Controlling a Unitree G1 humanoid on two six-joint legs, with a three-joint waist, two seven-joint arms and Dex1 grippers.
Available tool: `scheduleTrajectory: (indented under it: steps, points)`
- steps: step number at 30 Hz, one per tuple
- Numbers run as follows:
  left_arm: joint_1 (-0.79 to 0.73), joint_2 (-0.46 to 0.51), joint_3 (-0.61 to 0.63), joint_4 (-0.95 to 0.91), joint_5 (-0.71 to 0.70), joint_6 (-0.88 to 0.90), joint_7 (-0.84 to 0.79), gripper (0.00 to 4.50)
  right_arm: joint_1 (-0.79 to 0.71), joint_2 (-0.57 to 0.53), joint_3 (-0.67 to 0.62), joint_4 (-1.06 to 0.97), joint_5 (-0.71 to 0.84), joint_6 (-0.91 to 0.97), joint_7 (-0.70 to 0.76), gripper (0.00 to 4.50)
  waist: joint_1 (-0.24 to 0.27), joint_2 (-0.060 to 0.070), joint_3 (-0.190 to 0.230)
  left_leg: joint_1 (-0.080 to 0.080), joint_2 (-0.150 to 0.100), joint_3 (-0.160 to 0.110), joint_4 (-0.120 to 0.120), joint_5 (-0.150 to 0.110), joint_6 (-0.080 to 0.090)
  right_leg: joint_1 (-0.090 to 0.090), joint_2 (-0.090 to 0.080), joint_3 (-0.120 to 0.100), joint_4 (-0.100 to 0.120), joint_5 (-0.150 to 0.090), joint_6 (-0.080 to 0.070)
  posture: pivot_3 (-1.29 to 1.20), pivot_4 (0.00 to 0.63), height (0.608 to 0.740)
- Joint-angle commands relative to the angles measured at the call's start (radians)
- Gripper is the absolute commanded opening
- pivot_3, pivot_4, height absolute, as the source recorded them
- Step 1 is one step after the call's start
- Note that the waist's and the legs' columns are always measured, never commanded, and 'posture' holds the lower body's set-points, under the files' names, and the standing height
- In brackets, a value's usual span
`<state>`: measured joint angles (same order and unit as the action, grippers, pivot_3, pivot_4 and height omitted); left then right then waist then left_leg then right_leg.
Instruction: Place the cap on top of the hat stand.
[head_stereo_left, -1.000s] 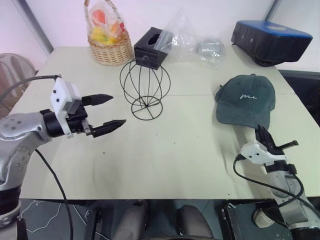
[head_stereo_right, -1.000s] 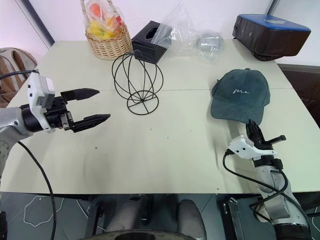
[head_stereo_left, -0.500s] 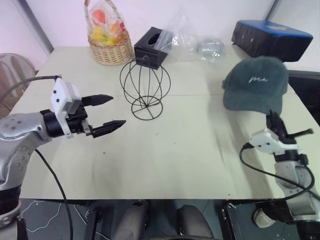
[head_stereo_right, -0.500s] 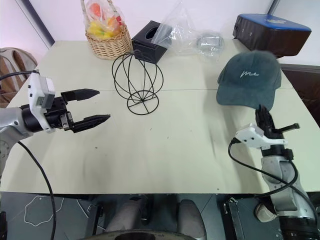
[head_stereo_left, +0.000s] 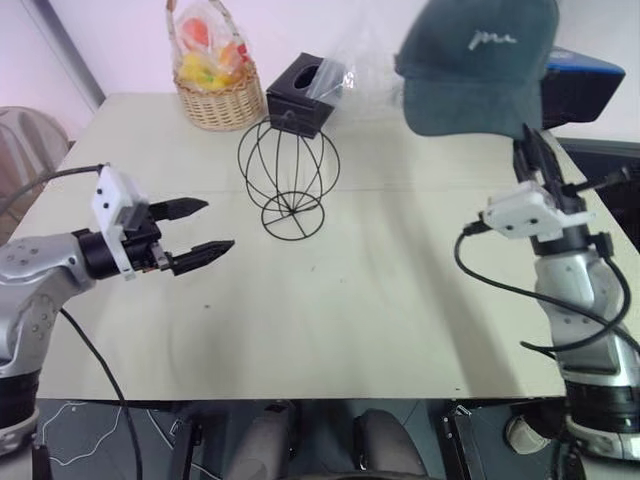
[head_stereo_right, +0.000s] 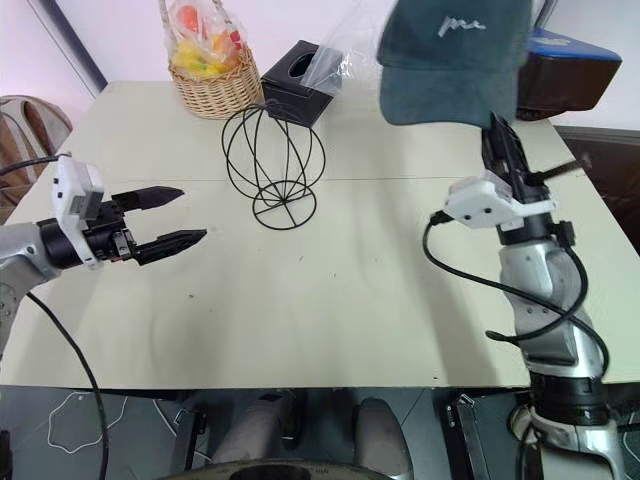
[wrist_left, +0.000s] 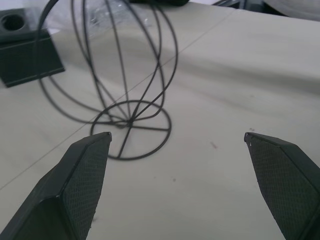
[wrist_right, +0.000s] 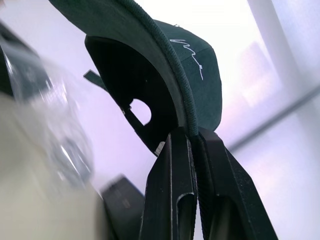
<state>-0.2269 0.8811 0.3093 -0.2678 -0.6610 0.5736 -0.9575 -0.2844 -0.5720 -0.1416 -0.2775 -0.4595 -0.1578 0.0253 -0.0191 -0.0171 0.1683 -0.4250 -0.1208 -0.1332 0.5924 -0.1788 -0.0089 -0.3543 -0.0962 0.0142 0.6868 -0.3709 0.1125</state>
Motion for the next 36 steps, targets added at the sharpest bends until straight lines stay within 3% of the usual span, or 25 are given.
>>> scheduleTrajectory:
  steps: [1, 8, 25, 36]
  points:
    - [-0.002, 0.007, 0.035, 0.008, 0.011, -0.034, -0.005, 4.5, -0.076, 0.037, 0.04, -0.054, 0.032, 0.025, 0.035, 0.01, 0.003, 0.0, 0.0, 0.0, 0.0, 0.0, 0.0, 0.0, 0.0, 0.0, 0.0, 0.0, 0.0, 0.0, 0.0, 0.0, 0.15, 0.74]
    - [-0.019, -0.004, 0.019, 0.052, 0.037, -0.067, 0.001, 4.5, -0.189, 0.159, 0.151, -0.069, 0.015, 0.099, 0.068, 0.01, 0.001, 0.0, 0.0, 0.0, 0.0, 0.0, 0.0, 0.002, -0.003, -0.001, 0.0, 0.0, 0.0, 0.0, 0.0, 0.0, 0.15, 0.74]
    - [-0.017, -0.043, 0.006, 0.068, 0.067, -0.098, 0.023, 4.5, -0.311, 0.308, 0.297, 0.003, -0.004, 0.217, 0.123, 0.01, -0.002, 0.0, 0.0, -0.001, 0.0, 0.0, -0.001, 0.002, -0.004, -0.003, 0.0, 0.001, 0.002, 0.0, 0.0, 0.0, 0.15, 0.74]
    - [-0.02, -0.022, 0.041, 0.131, 0.09, -0.136, 0.036, 4.5, -0.437, 0.412, 0.38, 0.112, -0.083, 0.241, 0.045, 0.01, -0.005, 0.0, 0.0, -0.001, 0.0, 0.0, -0.002, 0.003, -0.005, -0.004, 0.0, 0.001, 0.002, 0.0, 0.0, 0.0, 0.15, 0.74]
